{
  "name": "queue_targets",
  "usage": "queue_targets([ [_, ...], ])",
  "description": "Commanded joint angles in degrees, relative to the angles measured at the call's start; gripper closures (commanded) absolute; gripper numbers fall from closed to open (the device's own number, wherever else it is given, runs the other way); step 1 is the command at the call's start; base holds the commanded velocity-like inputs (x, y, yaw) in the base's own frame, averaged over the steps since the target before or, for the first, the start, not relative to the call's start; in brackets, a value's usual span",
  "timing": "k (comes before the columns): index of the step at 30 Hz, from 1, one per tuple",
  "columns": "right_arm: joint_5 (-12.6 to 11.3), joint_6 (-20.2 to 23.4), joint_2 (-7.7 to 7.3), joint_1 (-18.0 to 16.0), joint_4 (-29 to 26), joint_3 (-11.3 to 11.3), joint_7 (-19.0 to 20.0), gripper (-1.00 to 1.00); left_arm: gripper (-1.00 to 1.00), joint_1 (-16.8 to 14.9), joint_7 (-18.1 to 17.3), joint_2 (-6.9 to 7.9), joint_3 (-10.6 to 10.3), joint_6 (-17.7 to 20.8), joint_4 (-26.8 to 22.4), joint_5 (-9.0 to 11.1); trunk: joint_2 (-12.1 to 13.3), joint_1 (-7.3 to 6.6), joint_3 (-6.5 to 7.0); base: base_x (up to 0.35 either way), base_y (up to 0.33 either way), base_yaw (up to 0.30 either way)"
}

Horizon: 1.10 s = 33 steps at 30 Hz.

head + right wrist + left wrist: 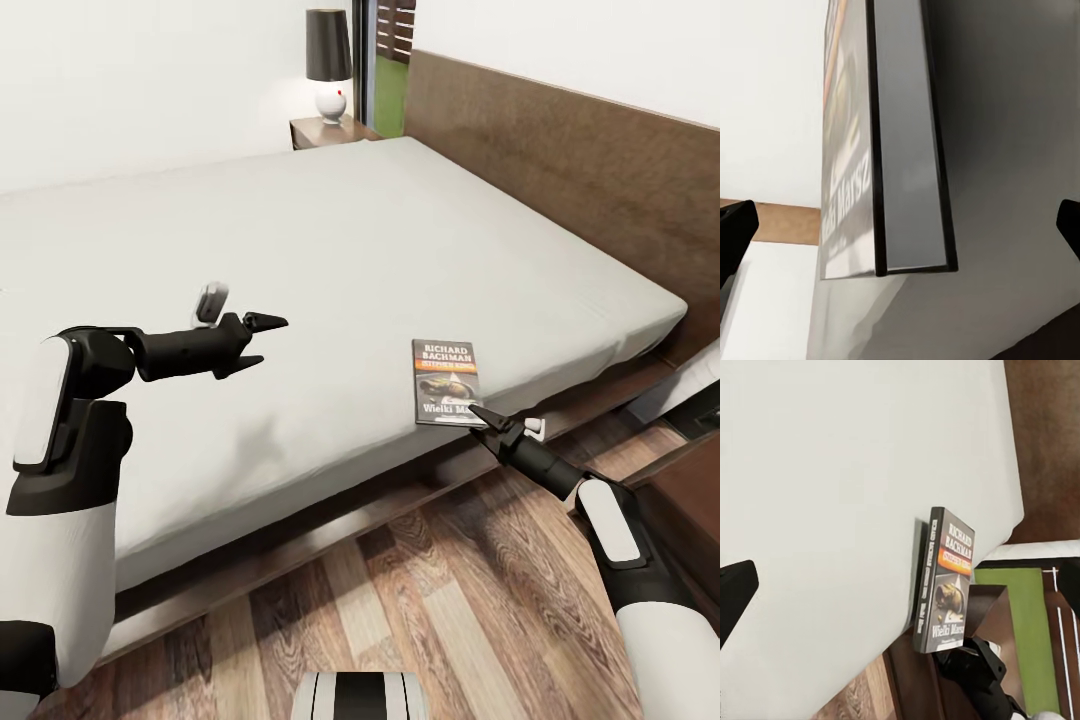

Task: In the bedroom, move the book from the bed onto either nightstand, and place the two sandals side by side next to the bed.

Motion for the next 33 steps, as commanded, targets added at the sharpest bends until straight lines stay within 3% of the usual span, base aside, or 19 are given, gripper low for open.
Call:
queue_targets([
  [1, -0.12, 0.35, 0.01, -0.01, -0.01, -0.08, 0.07, -1.00, -1.00, -0.04, 0.58, 0.00, 0.05, 0.18, -0.02, 0.50, -0.01, -0.01, -0.04, 0.001, 0.001, 0.000],
  [7, -0.13, 0.38, 0.07, 0.01, -0.09, 0.04, 0.21, -1.00, -1.00, -0.03, 0.58, 0.03, -0.05, 0.18, 0.04, 0.44, -0.01, -0.01, -0.04, 0.000, 0.000, 0.000],
  [8, -0.13, 0.35, 0.08, 0.02, -0.10, 0.07, 0.26, 1.00, -1.00, -0.03, 0.58, 0.03, -0.09, 0.18, 0.05, 0.46, -0.01, -0.01, -0.04, 0.000, 0.000, 0.000],
  [17, -0.14, -0.06, 0.17, 0.15, -0.40, -0.08, 0.78, 1.00, -1.00, -0.03, 0.58, -0.02, -0.27, 0.18, 0.08, 0.51, -0.01, -0.01, -0.04, 0.000, 0.000, 0.000],
  [20, -0.10, -0.23, 0.24, 0.26, -0.49, -0.16, 2.04, 1.00, -1.00, -0.01, 0.58, -0.03, -0.33, 0.18, 0.08, 0.51, -0.01, -0.01, -0.04, 0.000, 0.000, 0.000],
  [23, -0.02, -2.40, 0.29, 0.46, -0.63, -0.11, 5.67, 1.00, -1.00, 0.04, 0.58, -0.05, -0.42, 0.18, 0.19, 0.48, -0.01, -0.01, -0.04, 0.000, 0.000, 0.000],
  [33, -0.05, -4.78, 0.24, 0.61, -0.70, 0.17, 7.46, 1.00, -1.00, 0.96, 0.32, 0.02, -0.34, 0.18, -0.07, 0.43, -0.01, -0.01, -0.04, 0.000, 0.000, 0.000],
])
